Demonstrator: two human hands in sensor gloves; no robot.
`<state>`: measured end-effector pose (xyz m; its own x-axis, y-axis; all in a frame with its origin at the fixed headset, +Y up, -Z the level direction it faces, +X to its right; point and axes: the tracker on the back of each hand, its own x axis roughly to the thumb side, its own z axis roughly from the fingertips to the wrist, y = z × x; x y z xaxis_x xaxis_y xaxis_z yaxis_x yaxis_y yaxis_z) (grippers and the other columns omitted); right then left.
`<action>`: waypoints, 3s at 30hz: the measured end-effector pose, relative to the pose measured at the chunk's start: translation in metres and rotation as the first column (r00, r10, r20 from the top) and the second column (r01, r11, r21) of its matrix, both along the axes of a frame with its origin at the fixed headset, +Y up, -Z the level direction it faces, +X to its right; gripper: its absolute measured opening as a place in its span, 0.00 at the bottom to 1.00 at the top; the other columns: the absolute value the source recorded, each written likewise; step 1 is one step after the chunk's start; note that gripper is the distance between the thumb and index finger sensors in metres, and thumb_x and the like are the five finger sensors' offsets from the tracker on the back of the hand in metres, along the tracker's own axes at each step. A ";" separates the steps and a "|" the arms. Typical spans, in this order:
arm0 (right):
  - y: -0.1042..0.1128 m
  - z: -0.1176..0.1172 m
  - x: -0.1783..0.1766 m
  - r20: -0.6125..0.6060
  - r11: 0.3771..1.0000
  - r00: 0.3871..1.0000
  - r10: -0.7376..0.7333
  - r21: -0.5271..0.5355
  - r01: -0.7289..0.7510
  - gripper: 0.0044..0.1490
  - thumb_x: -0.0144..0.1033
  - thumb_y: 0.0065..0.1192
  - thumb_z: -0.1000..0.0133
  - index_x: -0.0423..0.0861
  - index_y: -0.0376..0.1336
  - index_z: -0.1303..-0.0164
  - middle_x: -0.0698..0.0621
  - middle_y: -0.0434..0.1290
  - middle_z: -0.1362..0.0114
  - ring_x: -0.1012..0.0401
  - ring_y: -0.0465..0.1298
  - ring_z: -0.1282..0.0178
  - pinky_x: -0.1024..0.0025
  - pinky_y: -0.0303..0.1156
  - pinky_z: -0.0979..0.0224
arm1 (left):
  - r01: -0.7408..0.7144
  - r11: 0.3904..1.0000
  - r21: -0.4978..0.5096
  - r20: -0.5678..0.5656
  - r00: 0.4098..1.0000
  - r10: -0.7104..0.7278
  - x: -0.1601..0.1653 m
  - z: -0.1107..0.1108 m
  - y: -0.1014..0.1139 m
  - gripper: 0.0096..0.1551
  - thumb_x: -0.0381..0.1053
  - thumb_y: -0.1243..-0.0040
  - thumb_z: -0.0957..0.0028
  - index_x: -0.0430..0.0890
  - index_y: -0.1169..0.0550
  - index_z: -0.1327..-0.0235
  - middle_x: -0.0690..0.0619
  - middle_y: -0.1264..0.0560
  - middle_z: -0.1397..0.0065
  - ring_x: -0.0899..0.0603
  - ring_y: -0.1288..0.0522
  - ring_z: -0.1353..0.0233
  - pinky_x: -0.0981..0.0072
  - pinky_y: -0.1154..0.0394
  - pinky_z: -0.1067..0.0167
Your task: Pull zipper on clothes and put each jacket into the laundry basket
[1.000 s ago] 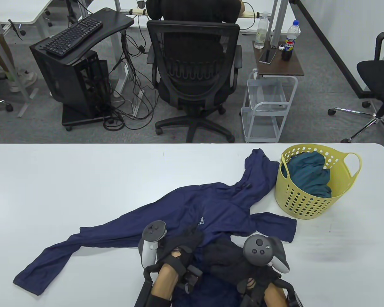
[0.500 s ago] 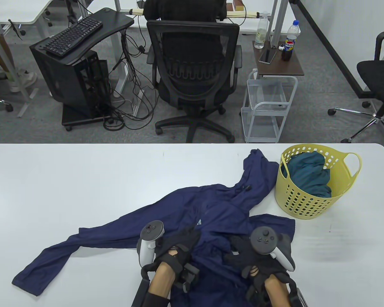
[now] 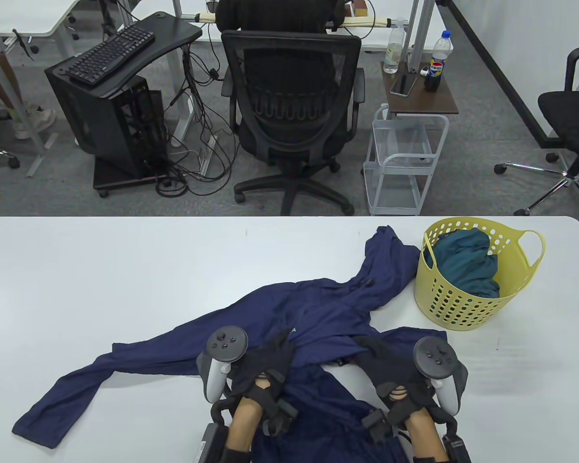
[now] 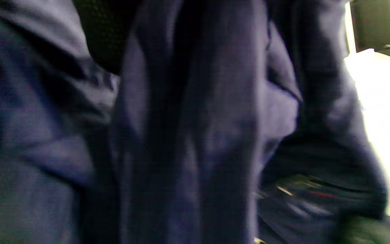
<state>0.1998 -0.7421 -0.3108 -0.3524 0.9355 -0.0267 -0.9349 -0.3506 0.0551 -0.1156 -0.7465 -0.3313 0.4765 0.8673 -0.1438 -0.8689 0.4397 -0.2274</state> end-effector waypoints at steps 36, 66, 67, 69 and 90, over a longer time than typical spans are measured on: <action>-0.014 0.011 -0.060 -0.454 0.818 0.727 0.515 0.007 -0.575 0.23 0.53 0.75 0.50 0.61 0.75 0.45 0.54 0.72 0.23 0.45 0.59 0.17 0.33 0.46 0.21 | 0.219 0.942 0.254 -0.258 0.954 -0.153 -0.037 -0.004 0.021 0.24 0.66 0.44 0.58 0.63 0.17 0.51 0.67 0.12 0.59 0.48 0.19 0.34 0.39 0.30 0.35; 0.038 0.015 -0.013 0.055 0.694 0.693 0.719 0.011 -0.720 0.37 0.47 0.60 0.43 0.55 0.58 0.21 0.51 0.53 0.11 0.37 0.47 0.14 0.25 0.41 0.24 | 0.615 0.774 0.154 -0.206 0.786 -0.583 -0.058 -0.013 0.018 0.29 0.61 0.45 0.54 0.69 0.27 0.36 0.62 0.26 0.24 0.37 0.37 0.20 0.28 0.43 0.32; 0.033 0.012 -0.034 0.009 0.687 0.689 0.725 0.065 -0.723 0.38 0.48 0.59 0.43 0.56 0.56 0.21 0.52 0.52 0.11 0.38 0.47 0.13 0.26 0.41 0.23 | 0.664 0.736 0.132 -0.153 0.747 -0.646 -0.054 -0.016 0.012 0.29 0.62 0.45 0.54 0.70 0.28 0.36 0.63 0.27 0.23 0.38 0.39 0.19 0.28 0.44 0.31; 0.019 0.008 -0.065 -0.086 0.662 0.656 0.750 0.120 -0.740 0.40 0.49 0.57 0.44 0.59 0.51 0.20 0.56 0.49 0.10 0.40 0.47 0.13 0.27 0.41 0.22 | 0.718 0.690 0.091 -0.024 0.694 -0.720 -0.044 -0.020 -0.002 0.31 0.63 0.44 0.55 0.72 0.31 0.34 0.64 0.32 0.19 0.38 0.44 0.18 0.29 0.47 0.30; -0.024 -0.006 0.018 -0.242 0.532 0.618 0.748 -0.337 -0.776 0.38 0.52 0.59 0.44 0.60 0.57 0.22 0.63 0.51 0.12 0.46 0.52 0.13 0.35 0.49 0.21 | 0.826 0.544 -0.150 0.229 0.564 -0.793 -0.069 -0.038 -0.042 0.41 0.61 0.47 0.61 0.81 0.47 0.34 0.68 0.56 0.15 0.45 0.66 0.17 0.32 0.65 0.28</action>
<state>0.2175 -0.7660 -0.3167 -0.9408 0.2237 -0.2548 -0.3123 -0.8643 0.3943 -0.1843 -0.7882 -0.3697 0.9858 0.0546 -0.1589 -0.1259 0.8661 -0.4838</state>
